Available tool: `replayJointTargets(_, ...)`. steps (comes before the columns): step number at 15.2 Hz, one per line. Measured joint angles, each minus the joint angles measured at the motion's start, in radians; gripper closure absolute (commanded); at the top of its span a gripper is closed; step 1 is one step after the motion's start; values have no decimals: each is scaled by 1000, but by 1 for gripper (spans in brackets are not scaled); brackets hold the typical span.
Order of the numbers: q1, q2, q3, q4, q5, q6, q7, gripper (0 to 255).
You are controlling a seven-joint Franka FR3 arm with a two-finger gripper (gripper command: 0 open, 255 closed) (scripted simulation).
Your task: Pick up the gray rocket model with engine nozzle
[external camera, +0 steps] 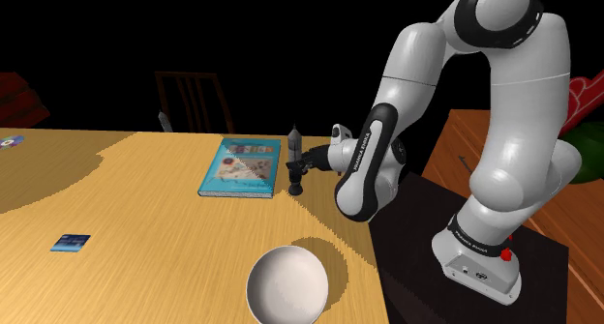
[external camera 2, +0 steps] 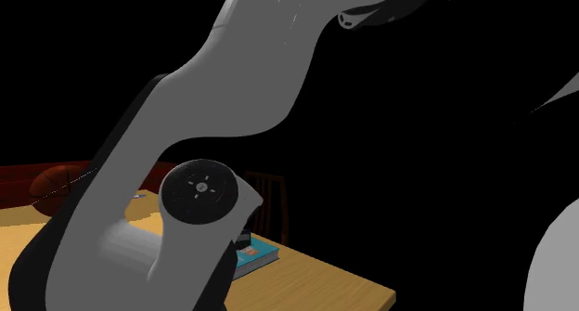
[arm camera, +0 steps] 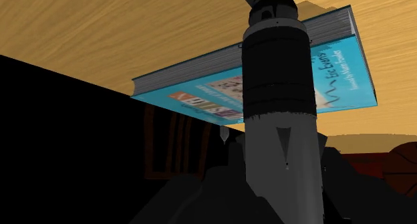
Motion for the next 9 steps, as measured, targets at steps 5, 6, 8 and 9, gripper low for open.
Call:
replayJointTargets(5,0,0,0,-1,1,0,0,255)
replayJointTargets(6,-4,-11,7,-3,4,-8,3,255)
replayJointTargets(8,-22,-54,31,-13,16,-42,14,255)
replayJointTargets(9,-33,-79,44,-18,22,-61,21,255)
